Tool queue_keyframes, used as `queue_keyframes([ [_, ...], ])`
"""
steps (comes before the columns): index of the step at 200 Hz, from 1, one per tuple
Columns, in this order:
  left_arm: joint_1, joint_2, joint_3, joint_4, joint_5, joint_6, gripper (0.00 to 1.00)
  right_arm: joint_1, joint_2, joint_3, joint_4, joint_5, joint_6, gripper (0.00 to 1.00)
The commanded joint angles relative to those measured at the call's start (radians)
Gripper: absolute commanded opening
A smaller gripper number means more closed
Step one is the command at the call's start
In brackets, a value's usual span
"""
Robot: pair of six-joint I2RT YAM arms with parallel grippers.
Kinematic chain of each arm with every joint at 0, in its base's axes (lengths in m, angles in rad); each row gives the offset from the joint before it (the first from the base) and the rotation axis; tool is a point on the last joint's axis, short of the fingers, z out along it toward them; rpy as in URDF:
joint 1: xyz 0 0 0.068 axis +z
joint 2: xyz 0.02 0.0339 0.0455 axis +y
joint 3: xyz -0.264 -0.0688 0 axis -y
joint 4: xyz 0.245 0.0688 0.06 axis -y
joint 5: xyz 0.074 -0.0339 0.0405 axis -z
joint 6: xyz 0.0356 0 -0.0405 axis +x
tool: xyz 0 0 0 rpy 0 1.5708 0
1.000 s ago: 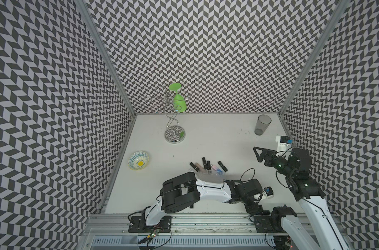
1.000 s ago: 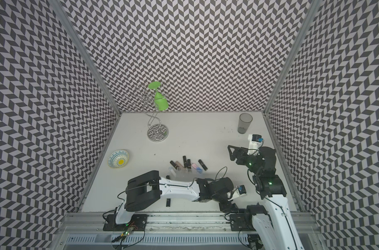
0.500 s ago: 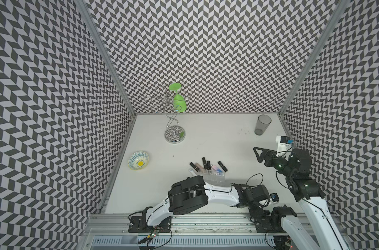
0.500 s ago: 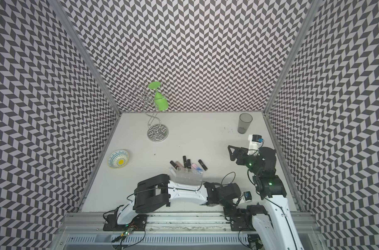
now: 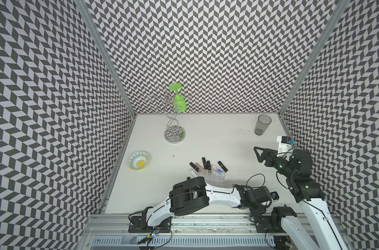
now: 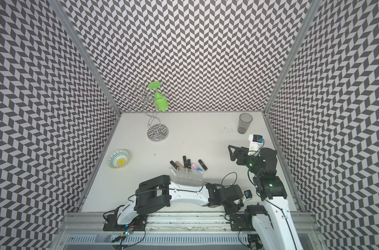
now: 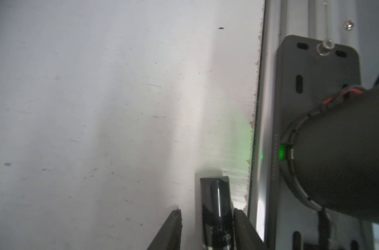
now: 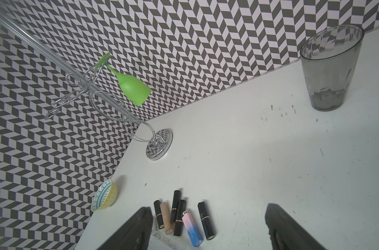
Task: Arrange the lipsticks in the organizer
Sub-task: Pick up the lipstick at the center of the board.
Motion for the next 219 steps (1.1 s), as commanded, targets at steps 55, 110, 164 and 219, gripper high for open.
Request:
queue_keyframes([
  [55,0.032,0.006,-0.032,-0.125,-0.103,-0.078,0.13,-0.011,-0.023,-0.013,0.062,-0.017,-0.005,0.87],
  [110,0.097,-0.163,-0.198,0.016,-0.067,-0.100,0.00,-0.011,-0.019,-0.016,0.067,-0.035,-0.003,0.87],
  [164,0.137,-0.473,-0.395,0.233,-0.116,-0.096,0.00,-0.011,-0.003,-0.014,0.064,-0.081,-0.007,0.86],
  [219,0.233,-0.818,-0.652,0.381,-0.122,-0.166,0.00,-0.008,0.030,-0.082,0.158,-0.552,0.069,0.81],
])
